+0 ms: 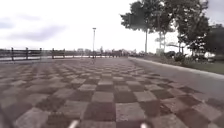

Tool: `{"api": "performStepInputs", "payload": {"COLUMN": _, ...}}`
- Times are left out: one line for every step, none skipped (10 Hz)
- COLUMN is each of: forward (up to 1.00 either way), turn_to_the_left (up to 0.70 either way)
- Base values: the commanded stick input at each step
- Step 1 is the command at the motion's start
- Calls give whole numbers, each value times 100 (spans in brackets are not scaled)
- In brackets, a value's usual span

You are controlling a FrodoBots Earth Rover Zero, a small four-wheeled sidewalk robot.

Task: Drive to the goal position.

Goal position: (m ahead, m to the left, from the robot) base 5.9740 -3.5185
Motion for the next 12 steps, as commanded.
{"api": "performStepInputs", "payload": {"forward": 70, "turn_to_the_left": 2}}
{"api": "performStepInputs", "payload": {"forward": 70, "turn_to_the_left": 2}}
{"api": "performStepInputs", "payload": {"forward": 70, "turn_to_the_left": 2}}
{"api": "performStepInputs", "payload": {"forward": 70, "turn_to_the_left": 2}}
{"api": "performStepInputs", "payload": {"forward": 70, "turn_to_the_left": 2}}
{"api": "performStepInputs", "payload": {"forward": 70, "turn_to_the_left": 2}}
{"api": "performStepInputs", "payload": {"forward": 70, "turn_to_the_left": 2}}
{"api": "performStepInputs", "payload": {"forward": 70, "turn_to_the_left": 2}}
{"api": "performStepInputs", "payload": {"forward": 70, "turn_to_the_left": 2}}
{"api": "performStepInputs", "payload": {"forward": 70, "turn_to_the_left": 2}}
{"api": "performStepInputs", "payload": {"forward": 70, "turn_to_the_left": 2}}
{"api": "performStepInputs", "payload": {"forward": 70, "turn_to_the_left": 2}}
